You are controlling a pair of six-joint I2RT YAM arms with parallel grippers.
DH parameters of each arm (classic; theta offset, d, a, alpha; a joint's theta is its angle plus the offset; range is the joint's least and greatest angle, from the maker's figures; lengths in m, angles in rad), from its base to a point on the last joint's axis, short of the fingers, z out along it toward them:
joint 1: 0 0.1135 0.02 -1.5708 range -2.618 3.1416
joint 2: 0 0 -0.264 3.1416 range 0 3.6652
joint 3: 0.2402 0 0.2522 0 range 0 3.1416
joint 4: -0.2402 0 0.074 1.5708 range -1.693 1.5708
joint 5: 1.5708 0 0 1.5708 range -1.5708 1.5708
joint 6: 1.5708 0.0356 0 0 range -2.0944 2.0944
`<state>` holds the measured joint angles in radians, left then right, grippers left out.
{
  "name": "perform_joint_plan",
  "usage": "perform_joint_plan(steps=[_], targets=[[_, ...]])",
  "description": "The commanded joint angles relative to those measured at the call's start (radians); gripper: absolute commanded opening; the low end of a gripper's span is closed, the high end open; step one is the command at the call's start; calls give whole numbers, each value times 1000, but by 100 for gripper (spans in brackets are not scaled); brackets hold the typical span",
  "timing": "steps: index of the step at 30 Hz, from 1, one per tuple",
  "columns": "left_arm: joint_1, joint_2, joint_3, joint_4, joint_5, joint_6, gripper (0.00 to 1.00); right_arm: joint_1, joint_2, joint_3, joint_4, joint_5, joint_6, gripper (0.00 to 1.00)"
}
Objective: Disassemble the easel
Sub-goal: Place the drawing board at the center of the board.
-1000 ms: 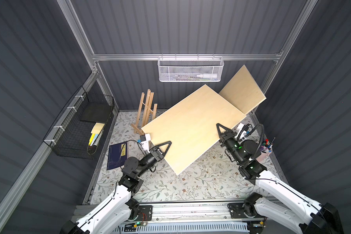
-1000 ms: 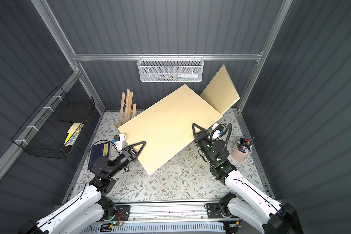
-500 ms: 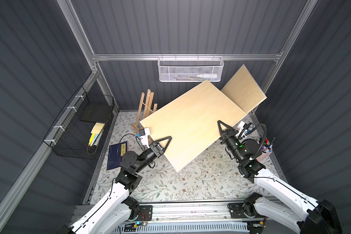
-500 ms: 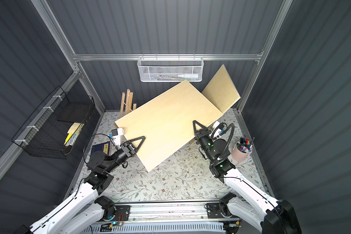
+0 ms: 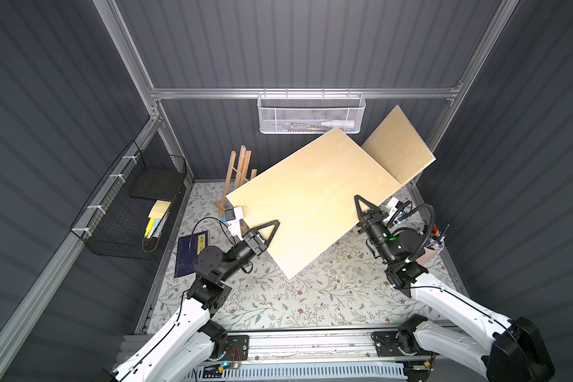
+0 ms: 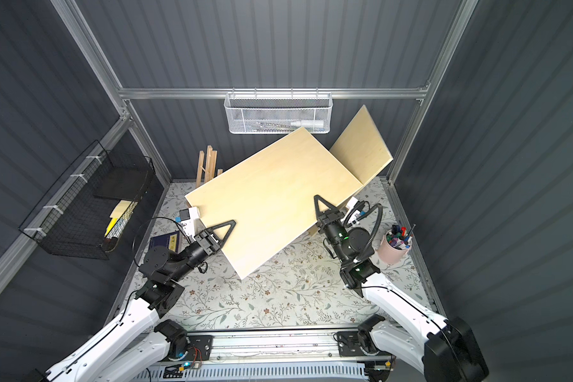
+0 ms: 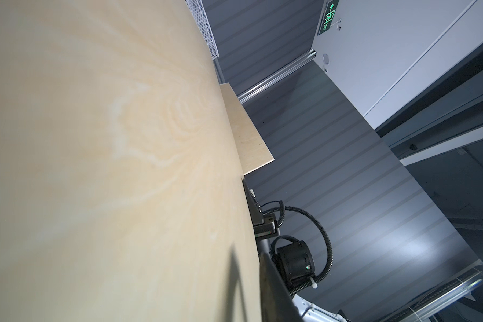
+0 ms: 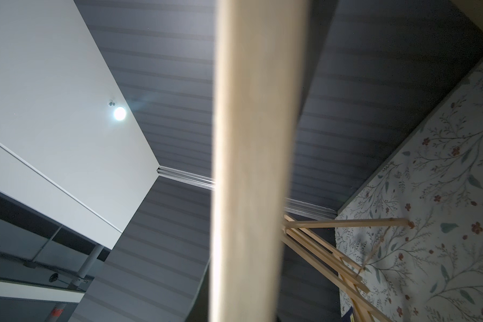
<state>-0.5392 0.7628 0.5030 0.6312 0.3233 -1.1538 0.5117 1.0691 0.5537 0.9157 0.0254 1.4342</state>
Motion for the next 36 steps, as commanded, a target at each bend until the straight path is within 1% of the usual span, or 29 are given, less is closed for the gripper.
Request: perform_joint_plan(steps=[1, 2, 3, 5, 7, 8, 13, 16, 18, 20, 22, 25, 29, 33, 36], targets=[[-11, -31, 80, 590, -152, -192, 24, 31, 73, 9, 33, -56, -126, 0], [-11, -22, 80, 609, -156, -202, 30, 33, 84, 21, 34, -46, -125, 0], [-11, -14, 81, 626, -159, -208, 34, 36, 94, 29, 34, -37, -127, 0], [-11, 3, 73, 681, -167, -230, 39, 36, 114, 48, 37, -14, -127, 0], [-12, 10, 65, 720, -181, -246, 49, 39, 131, 65, 37, 12, -118, 0], [-12, 12, 63, 731, -191, -248, 52, 38, 138, 75, 40, 26, -111, 0], [-12, 43, 79, 737, -183, -247, 52, 38, 205, 126, 78, 5, -111, 0], [-11, 49, 102, 674, -179, -231, 44, 37, 211, 130, 82, 20, -123, 0], [-11, 45, 118, 636, -185, -205, 44, 37, 213, 136, 73, 14, -139, 0], [-11, 43, 142, 584, -182, -177, 38, 37, 216, 147, 72, -2, -161, 0], [-11, 43, 180, 494, -186, -137, 37, 37, 215, 147, 76, -5, -179, 0], [-11, 55, 242, 358, -190, -75, 30, 36, 201, 154, 69, -7, -229, 0], [-11, 72, 284, 256, -201, -26, 24, 36, 168, 179, 6, -35, -306, 0], [-11, 103, 303, 237, -180, 2, 24, 37, 154, 198, -14, -60, -359, 0], [-11, 146, 316, 280, -107, 19, 23, 37, 152, 217, -48, -95, -405, 0]])
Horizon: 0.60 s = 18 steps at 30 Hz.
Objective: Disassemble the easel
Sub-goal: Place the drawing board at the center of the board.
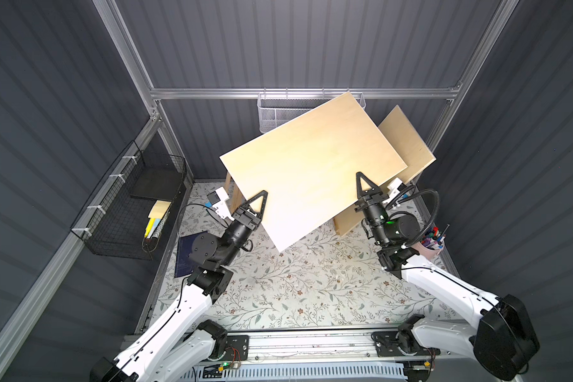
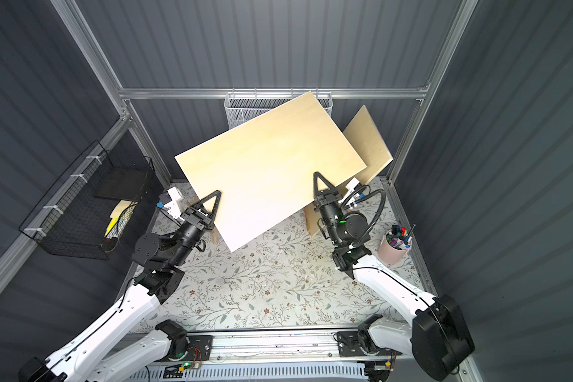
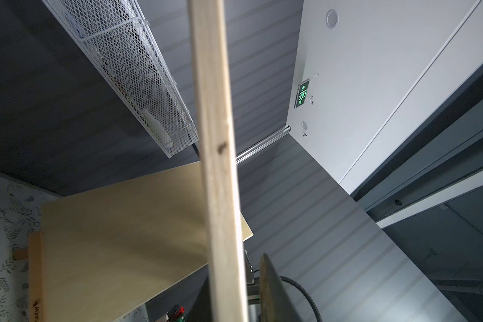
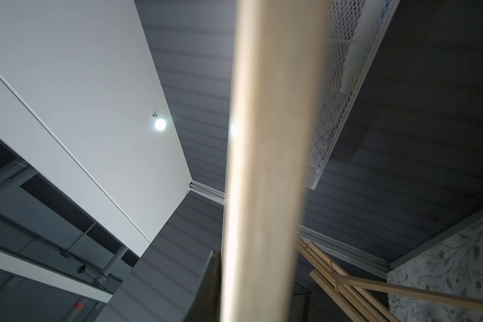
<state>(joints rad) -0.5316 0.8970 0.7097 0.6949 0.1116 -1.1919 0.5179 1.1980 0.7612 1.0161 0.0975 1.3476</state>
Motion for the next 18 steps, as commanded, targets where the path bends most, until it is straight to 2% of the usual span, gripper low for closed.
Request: perform_joint_plan(steps=[1, 5, 8, 11, 14, 18], targets=[[-19, 28, 119, 224, 131, 67, 22, 30, 23, 15, -162, -176, -334, 0], [-19, 69, 169, 189, 225, 128, 15, 29, -27, 23, -192, -184, -373, 0], [-19, 59, 171, 175, 227, 156, 7, 30, -41, 32, -238, -182, -387, 0], [-19, 45, 162, 201, 241, 170, 4, 27, -36, 49, -276, -195, -390, 0], [-19, 31, 158, 253, 286, 179, 7, 22, -29, 47, -271, -207, -403, 0], [-19, 23, 193, 229, 329, 231, 18, 9, -34, 49, -282, -224, -379, 0]])
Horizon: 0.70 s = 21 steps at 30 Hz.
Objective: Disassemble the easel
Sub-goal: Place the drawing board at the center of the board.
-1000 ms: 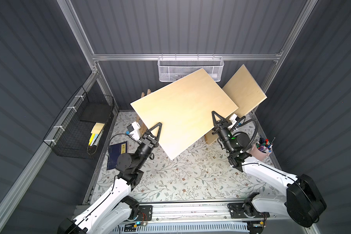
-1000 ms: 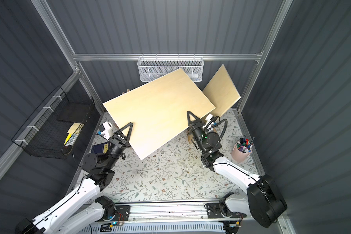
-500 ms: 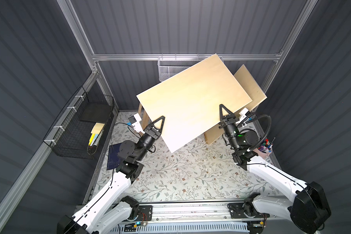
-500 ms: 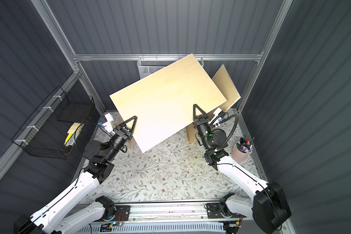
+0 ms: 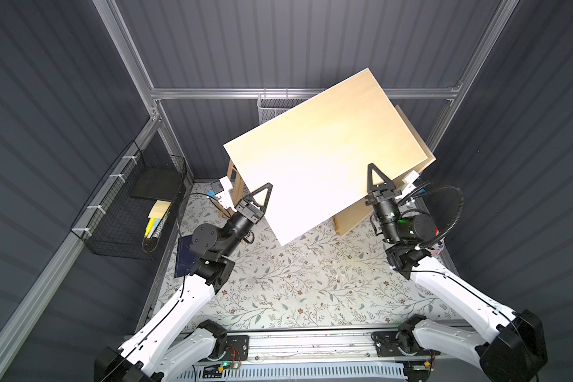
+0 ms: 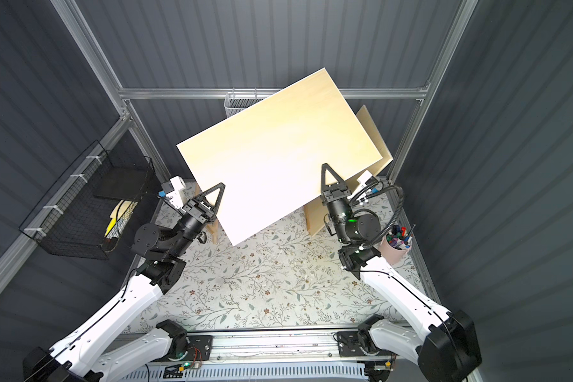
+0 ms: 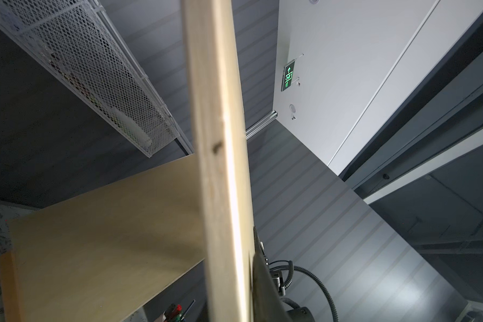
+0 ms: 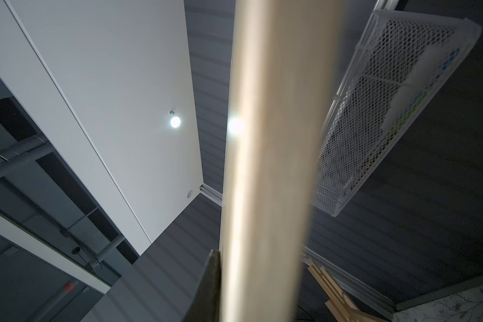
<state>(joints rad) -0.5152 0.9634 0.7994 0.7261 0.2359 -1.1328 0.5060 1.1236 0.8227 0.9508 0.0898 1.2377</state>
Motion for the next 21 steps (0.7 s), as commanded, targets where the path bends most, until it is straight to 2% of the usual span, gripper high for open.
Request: perform_joint_plan(steps=[1, 5, 12, 13, 18, 19, 20, 21], targets=[[-36, -43, 113, 185, 214, 189, 19, 17, 41, -8, -226, -224, -262, 0], [-35, -48, 133, 150, 233, 231, 20, 6, 40, 2, -243, -238, -231, 0], [-35, -65, 121, 139, 198, 228, 5, 1, 48, 10, -269, -244, -199, 0], [-36, -62, 122, 136, 199, 225, 0, 2, 52, 14, -279, -248, -198, 0], [-36, -103, 126, 82, 127, 224, 0, -8, 51, 44, -371, -275, -240, 0], [-36, -124, 129, 58, 100, 230, 0, -10, 51, 62, -423, -287, -251, 3], [-36, -144, 131, 31, 71, 232, 0, -13, 51, 83, -479, -297, -257, 11], [-36, -167, 135, -3, 39, 233, 0, -12, 53, 99, -526, -311, -264, 14]])
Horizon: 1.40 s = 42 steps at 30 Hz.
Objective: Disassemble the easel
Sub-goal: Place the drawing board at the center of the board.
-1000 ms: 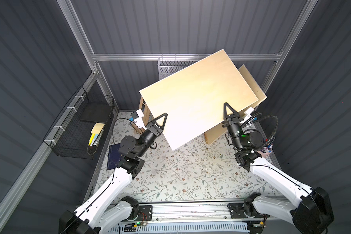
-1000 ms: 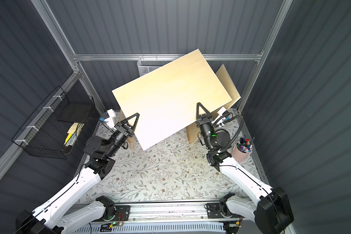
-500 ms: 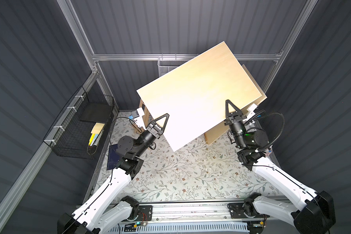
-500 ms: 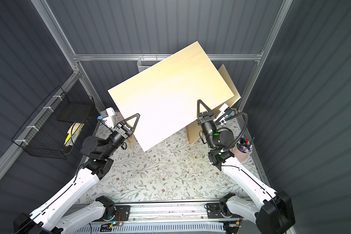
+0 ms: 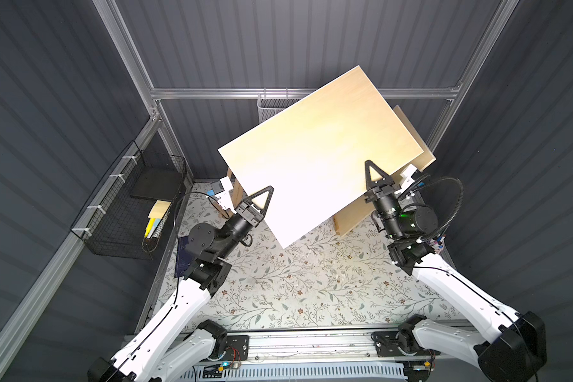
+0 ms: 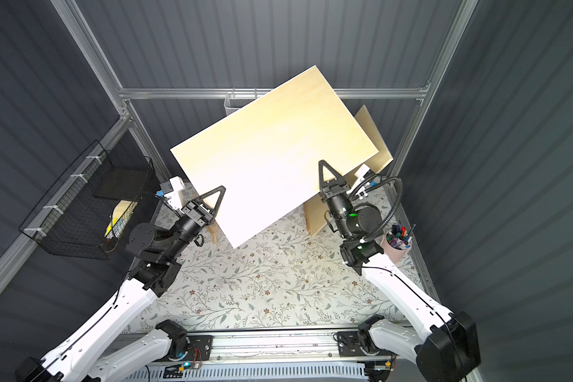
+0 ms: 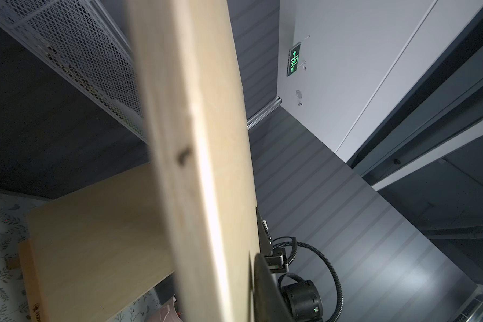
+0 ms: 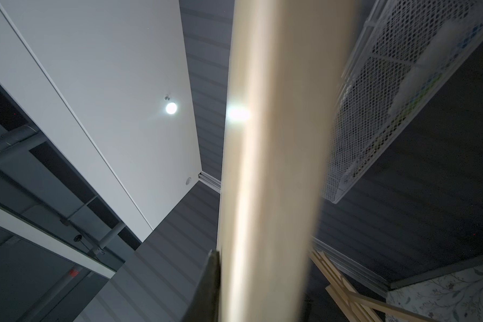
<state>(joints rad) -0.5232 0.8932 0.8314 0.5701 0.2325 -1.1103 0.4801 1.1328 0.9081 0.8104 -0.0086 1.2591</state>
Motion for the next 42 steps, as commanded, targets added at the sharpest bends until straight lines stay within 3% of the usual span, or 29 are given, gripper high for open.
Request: perform_joint_plan(steps=[1, 7, 12, 17, 21, 27, 34, 42], targets=[[-27, -116, 111, 110, 9, 217, 0, 14, 46, 18, -402, -221, -296, 15], [-28, -206, 173, -102, -129, 260, 0, 8, 48, 18, -478, -240, -320, 42], [-28, -262, 210, -219, -197, 274, 0, 0, 54, 9, -528, -252, -337, 48], [-28, -276, 268, -338, -260, 290, 0, -7, 65, 0, -602, -264, -349, 67], [-29, -308, 276, -401, -330, 282, 0, -12, 76, -14, -652, -250, -362, 69], [-29, -318, 260, -415, -346, 254, 0, -15, 149, -2, -719, -274, -341, 76], [-29, -320, 241, -418, -303, 240, 0, -16, 160, -27, -714, -274, -335, 77], [-29, -320, 271, -555, -347, 302, 0, -16, 117, -26, -821, -212, -401, 82]])
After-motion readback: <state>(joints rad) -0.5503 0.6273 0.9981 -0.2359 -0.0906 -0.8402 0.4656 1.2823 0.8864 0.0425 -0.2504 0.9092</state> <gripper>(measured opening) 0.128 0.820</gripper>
